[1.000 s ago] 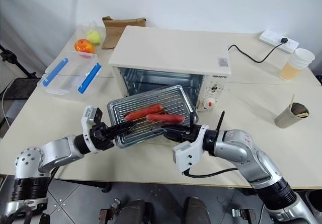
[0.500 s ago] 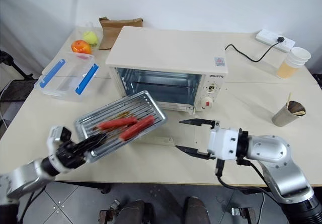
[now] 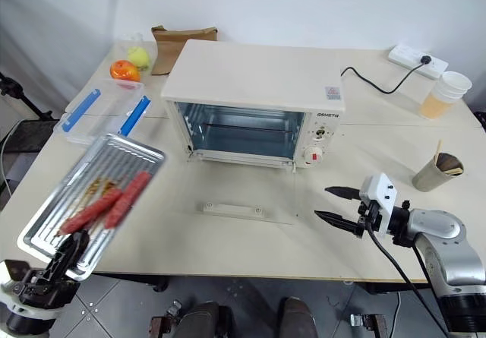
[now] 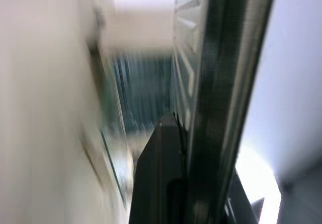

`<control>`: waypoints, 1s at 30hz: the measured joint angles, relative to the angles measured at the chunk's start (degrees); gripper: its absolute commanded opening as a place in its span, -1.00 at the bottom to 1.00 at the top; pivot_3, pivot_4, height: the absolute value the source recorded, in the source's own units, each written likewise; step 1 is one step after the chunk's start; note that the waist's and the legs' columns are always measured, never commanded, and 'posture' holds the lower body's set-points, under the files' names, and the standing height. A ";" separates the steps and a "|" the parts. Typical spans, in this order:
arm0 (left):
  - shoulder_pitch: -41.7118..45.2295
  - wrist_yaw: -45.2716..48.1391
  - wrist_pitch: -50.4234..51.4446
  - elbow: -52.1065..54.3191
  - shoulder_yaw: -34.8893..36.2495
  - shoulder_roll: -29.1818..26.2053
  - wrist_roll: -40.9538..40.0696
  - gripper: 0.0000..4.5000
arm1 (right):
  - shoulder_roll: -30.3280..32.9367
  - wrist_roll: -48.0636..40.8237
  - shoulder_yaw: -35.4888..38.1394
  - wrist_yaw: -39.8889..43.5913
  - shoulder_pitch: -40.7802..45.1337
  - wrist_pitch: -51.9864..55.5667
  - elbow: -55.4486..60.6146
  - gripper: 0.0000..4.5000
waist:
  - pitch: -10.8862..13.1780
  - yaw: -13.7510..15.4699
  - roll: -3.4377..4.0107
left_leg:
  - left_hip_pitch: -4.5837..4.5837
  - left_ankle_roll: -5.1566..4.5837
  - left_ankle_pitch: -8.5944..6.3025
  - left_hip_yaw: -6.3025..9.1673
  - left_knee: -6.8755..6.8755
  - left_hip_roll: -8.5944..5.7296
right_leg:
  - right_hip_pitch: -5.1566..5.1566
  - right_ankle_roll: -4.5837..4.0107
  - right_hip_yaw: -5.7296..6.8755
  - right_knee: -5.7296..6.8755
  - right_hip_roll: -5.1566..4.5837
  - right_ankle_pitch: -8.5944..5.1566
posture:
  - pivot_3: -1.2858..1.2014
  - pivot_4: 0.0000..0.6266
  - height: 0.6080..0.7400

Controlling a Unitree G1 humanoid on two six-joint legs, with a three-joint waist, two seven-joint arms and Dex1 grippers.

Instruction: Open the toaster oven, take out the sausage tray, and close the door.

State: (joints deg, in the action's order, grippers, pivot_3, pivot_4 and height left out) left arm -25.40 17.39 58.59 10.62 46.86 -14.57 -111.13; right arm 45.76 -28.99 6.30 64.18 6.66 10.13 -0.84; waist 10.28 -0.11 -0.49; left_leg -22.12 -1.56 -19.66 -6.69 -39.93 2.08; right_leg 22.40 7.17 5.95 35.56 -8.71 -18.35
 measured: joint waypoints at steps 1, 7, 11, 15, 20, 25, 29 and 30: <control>0.63 -1.07 -0.96 0.40 0.18 0.88 -0.01 -1.00 | -0.07 0.00 -0.52 0.39 0.63 0.78 -0.21 0.29 | -0.01 0.06 0.02 | 0.01 0.00 0.00 0.00 0.00 -0.01 | -0.01 0.00 0.00 0.03 -0.01 0.00 | 0.03 -0.52 1.00; 6.58 -8.06 -5.73 2.29 0.51 5.47 -0.01 -1.00 | -3.76 2.48 -3.94 1.43 5.53 2.24 -6.10 -0.57 | -0.07 -0.06 -0.07 | 0.01 -0.03 -0.01 -0.04 -0.02 -0.07 | 0.00 0.05 0.03 0.06 0.01 0.04 | 0.03 -0.52 1.00; 9.75 -11.52 -7.72 2.53 1.03 7.38 -0.01 -1.00 | -5.74 3.93 -4.86 2.95 8.28 0.57 -9.84 -0.99 | -0.07 -0.05 -0.08 | 0.01 -0.04 0.00 -0.11 -0.03 -0.10 | 0.01 0.07 0.21 0.07 0.10 0.05 | 0.03 -0.52 1.00; 11.29 -13.61 -7.83 2.91 1.05 7.40 -0.02 -1.00 | -8.18 4.86 -5.96 6.00 9.61 -2.77 -13.05 -0.99 | -0.08 -0.08 -0.11 | 0.02 -0.05 0.00 -0.13 -0.05 -0.09 | 0.01 0.08 0.22 0.07 0.14 0.06 | 0.03 -0.52 1.00; 12.86 -15.44 -7.80 2.98 1.47 7.38 -0.02 -1.00 | -10.11 5.04 -6.44 9.40 10.16 -5.18 -14.10 -0.99 | -0.08 -0.07 -0.11 | 0.02 -0.05 0.01 -0.13 -0.06 -0.09 | 0.00 0.09 0.21 0.08 0.15 0.06 | 0.03 -0.52 1.00; 14.54 -17.04 -7.26 2.98 1.26 7.37 -0.02 -1.00 | -13.07 5.45 -7.65 8.80 9.64 -6.05 -10.53 -0.99 | -0.08 -0.06 -0.11 | 0.01 -0.04 0.01 -0.13 -0.06 -0.08 | 0.02 0.09 0.20 0.08 0.15 0.06 | 0.03 -0.52 1.00; 15.61 -17.78 -6.91 2.95 1.24 7.37 -0.02 -1.00 | -13.38 3.57 -6.71 8.66 8.71 -5.66 -6.36 -0.99 | -0.08 0.04 -0.11 | 0.01 -0.04 0.00 -0.11 -0.05 -0.09 | 0.01 0.10 0.19 0.07 0.15 0.07 | 0.03 -0.52 1.00; 15.65 -17.85 -6.74 2.91 1.24 7.37 -0.02 -1.00 | -13.59 2.68 -5.95 8.64 8.38 -5.52 -5.53 -0.99 | -0.08 0.04 -0.11 | 0.01 -0.04 0.00 -0.11 -0.05 -0.09 | 0.01 0.10 0.20 0.07 0.15 0.07 | 0.03 -0.52 1.00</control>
State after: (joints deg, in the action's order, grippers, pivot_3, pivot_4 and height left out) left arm -9.75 -0.45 51.85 13.52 48.10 -7.20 -111.15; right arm 32.17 -26.32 0.35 72.82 15.04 4.61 -6.37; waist 10.20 -0.07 -0.60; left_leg -22.12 -1.60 -19.66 -6.80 -39.98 1.99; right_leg 22.41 7.26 6.15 35.62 -8.56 -18.28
